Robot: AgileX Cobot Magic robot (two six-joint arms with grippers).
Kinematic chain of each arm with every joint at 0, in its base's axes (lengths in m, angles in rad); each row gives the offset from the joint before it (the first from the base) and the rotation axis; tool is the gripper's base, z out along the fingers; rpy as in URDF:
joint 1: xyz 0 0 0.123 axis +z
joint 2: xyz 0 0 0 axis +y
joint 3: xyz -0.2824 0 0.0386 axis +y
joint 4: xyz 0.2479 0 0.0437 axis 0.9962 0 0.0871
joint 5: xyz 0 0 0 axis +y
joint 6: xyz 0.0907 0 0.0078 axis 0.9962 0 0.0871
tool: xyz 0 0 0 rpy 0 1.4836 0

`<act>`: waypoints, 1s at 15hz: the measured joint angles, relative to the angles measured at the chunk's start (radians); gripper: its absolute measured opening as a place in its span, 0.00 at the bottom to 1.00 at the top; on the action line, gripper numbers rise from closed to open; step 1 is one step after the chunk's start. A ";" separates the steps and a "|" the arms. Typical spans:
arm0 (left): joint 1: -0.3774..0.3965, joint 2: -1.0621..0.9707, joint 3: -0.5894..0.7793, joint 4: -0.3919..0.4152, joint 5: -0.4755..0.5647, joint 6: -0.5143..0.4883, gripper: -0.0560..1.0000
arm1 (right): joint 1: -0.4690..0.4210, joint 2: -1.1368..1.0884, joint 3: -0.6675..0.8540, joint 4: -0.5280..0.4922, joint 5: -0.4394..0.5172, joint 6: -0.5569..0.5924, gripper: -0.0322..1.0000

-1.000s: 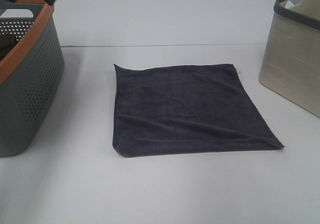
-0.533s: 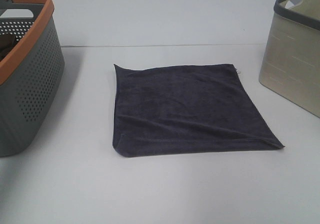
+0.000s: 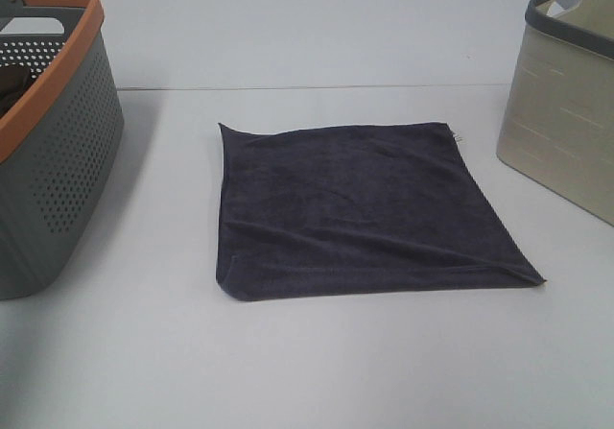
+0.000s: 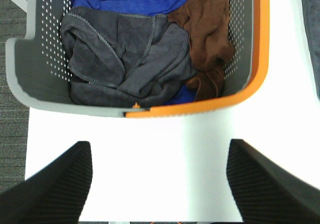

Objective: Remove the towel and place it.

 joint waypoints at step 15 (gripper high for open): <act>0.000 -0.784 0.629 0.008 -0.149 -0.005 0.72 | 0.000 -0.689 0.454 0.074 -0.060 -0.187 0.67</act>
